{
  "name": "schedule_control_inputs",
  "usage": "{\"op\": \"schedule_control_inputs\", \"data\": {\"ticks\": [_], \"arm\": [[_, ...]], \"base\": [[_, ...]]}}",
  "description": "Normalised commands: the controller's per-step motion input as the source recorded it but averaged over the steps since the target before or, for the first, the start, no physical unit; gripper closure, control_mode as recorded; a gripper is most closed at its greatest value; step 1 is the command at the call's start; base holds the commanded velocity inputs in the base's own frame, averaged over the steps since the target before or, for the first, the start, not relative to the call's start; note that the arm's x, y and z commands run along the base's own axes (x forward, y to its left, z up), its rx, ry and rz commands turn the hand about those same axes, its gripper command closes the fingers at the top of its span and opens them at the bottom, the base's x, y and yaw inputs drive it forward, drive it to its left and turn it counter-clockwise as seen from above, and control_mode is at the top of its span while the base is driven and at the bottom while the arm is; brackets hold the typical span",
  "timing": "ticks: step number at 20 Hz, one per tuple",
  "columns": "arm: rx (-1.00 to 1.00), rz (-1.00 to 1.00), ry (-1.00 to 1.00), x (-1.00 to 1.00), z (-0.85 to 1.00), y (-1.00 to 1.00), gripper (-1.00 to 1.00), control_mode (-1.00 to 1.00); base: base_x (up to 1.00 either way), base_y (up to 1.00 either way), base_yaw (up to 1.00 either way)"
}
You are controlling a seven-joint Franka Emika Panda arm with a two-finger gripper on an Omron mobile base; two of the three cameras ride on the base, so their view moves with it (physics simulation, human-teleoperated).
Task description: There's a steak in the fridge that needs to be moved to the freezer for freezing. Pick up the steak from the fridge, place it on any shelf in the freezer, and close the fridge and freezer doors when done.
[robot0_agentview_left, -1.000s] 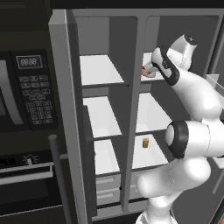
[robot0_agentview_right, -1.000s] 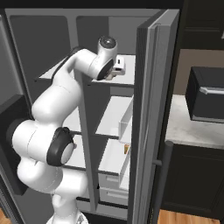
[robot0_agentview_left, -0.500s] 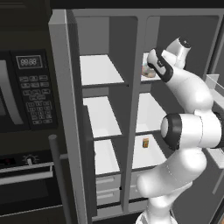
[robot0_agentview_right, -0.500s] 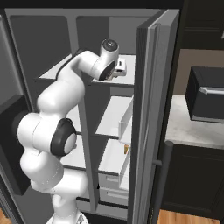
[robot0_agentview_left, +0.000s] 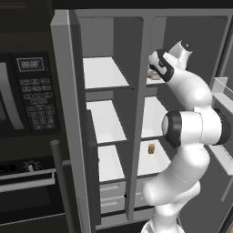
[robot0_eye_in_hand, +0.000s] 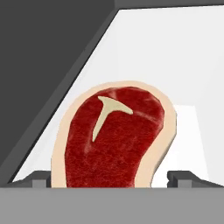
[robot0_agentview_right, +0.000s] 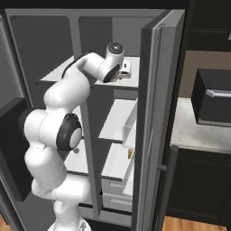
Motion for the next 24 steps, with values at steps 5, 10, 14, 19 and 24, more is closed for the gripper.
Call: {"op": "schedule_control_inputs", "data": {"ticks": [5, 10, 14, 19, 24], "arm": [[0.00, 0.02, 0.00, 0.32, -0.17, 0.00, 1.00, -1.00], [0.00, 0.03, 0.00, 0.07, -0.06, 0.00, 1.00, -1.00], [0.00, 0.04, 0.00, -0.72, -0.05, 0.01, 1.00, -1.00], [0.00, 0.02, -0.08, -1.00, 0.00, 0.07, 1.00, -1.00], [0.00, 0.00, -0.05, -0.98, 0.00, 0.46, 1.00, -1.00]], "base": [[0.00, 0.00, 0.00], [0.00, 0.00, 0.00], [0.00, 0.00, 0.00], [0.00, 0.00, 0.00], [0.00, 0.00, 0.00]]}}
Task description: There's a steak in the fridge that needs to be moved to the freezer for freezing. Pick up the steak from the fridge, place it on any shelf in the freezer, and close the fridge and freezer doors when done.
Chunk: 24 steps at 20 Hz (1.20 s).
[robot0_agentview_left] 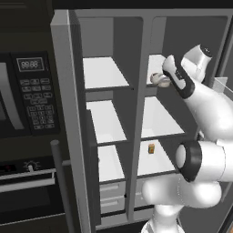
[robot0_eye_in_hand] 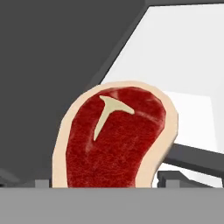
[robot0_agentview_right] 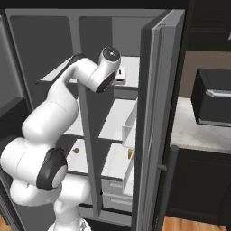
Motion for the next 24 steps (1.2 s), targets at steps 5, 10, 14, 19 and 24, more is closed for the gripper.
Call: {"op": "schedule_control_inputs", "data": {"ticks": [5, 10, 14, 19, 24], "arm": [[0.00, 0.02, 0.00, -0.70, 0.00, 0.38, 1.00, -1.00], [0.00, 0.02, -0.01, -0.82, 0.04, 0.32, 1.00, -1.00], [0.00, 0.06, 0.00, -0.87, 0.08, 0.38, 1.00, -1.00], [0.00, 0.06, -0.03, -0.58, 0.20, 0.15, 1.00, -1.00], [0.00, 0.00, -0.04, -0.18, 0.19, 0.36, 1.00, -1.00]], "base": [[0.00, 0.00, 0.00], [0.00, 0.00, 0.00], [0.00, 0.00, 0.00], [0.00, 0.00, 0.00], [0.00, 0.00, 0.00]]}}
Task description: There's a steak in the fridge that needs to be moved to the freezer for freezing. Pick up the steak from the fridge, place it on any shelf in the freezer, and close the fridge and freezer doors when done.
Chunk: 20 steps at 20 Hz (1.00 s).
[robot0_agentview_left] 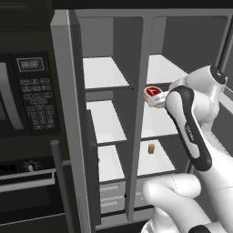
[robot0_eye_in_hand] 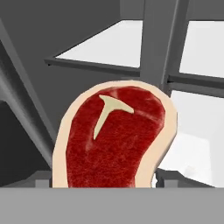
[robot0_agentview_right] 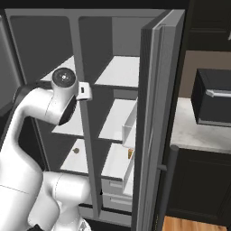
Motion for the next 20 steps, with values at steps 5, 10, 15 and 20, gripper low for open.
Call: {"op": "schedule_control_inputs", "data": {"ticks": [5, 10, 15, 20], "arm": [[0.00, 0.00, -0.09, -0.21, 0.09, 0.42, 1.00, -1.00], [0.00, 0.00, -0.06, 0.00, 0.10, 0.44, 1.00, -1.00], [-0.01, 0.00, 0.00, 0.19, 0.03, 0.40, 1.00, -1.00], [0.00, 0.00, 0.00, 0.40, 0.03, 0.09, 1.00, -1.00]], "base": [[0.00, 0.00, 0.00], [0.00, 0.00, 0.00], [0.00, 0.00, 0.00], [0.00, 0.00, 0.00]]}}
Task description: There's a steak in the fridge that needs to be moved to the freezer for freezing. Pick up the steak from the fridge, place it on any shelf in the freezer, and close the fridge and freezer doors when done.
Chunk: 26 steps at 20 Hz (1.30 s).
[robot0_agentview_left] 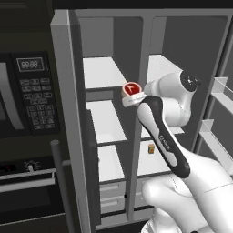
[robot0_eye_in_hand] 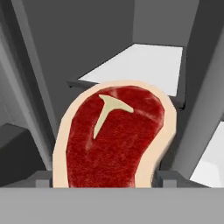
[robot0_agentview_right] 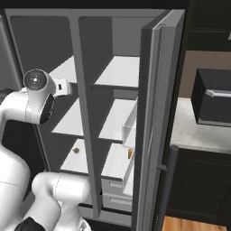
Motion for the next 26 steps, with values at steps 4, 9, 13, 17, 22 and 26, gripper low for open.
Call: {"op": "schedule_control_inputs", "data": {"ticks": [4, 9, 13, 17, 22, 26], "arm": [[0.00, 0.00, 0.00, 0.40, 0.01, 0.08, 1.00, -1.00], [-0.03, 0.00, 0.00, 0.52, 0.01, 0.29, 1.00, -1.00], [-0.01, 0.00, 0.02, 0.53, 0.02, 0.17, 1.00, -1.00], [0.00, 0.00, 0.02, 0.53, 0.00, 0.06, 1.00, -1.00], [-0.05, -0.01, 0.02, 0.47, 0.00, 0.31, 1.00, -1.00], [-0.03, -0.02, 0.05, 0.54, 0.00, 0.25, 1.00, -1.00]], "base": [[0.00, 0.00, 0.00], [0.00, 0.00, 0.00], [0.00, 0.00, 0.00], [0.00, 0.00, 0.00], [0.00, 0.00, 0.00], [0.00, 0.00, 0.00]]}}
